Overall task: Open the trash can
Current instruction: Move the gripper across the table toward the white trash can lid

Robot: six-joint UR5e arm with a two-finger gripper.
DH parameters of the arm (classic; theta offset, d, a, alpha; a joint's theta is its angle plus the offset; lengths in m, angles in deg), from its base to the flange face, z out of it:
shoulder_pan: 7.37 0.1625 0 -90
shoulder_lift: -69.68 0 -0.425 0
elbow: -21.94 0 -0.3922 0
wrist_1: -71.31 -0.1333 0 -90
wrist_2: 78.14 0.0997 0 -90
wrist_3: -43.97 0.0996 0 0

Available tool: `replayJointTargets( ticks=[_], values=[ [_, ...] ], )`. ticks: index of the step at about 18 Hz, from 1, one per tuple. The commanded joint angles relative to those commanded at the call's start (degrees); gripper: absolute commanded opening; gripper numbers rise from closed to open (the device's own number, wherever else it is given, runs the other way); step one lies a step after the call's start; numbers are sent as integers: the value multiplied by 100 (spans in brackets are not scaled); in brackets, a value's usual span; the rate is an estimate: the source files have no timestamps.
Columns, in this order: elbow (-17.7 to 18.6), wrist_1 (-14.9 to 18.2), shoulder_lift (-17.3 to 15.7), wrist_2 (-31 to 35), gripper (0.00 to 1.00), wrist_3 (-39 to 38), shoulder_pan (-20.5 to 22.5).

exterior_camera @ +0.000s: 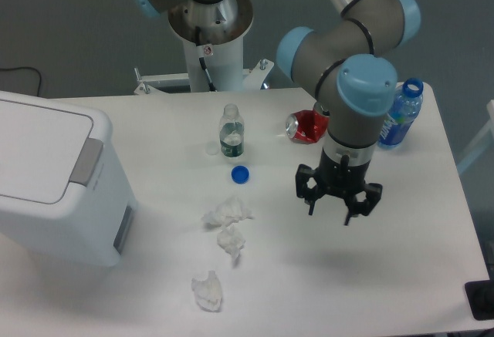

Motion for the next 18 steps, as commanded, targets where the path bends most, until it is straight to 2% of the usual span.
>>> replayJointTargets(
  ticks=[2,5,8,13,18],
  values=[
    [35,0,-272,-421,40,-456,-44],
    [70,0,-493,-808,36,-1115,-106],
    [70,0,-712,-854,32,-1696,-263],
    [88,9,-967,-1029,26,-2136,-676],
    [202,9,-1222,-1188,7,-2278,-1037]
  ],
)
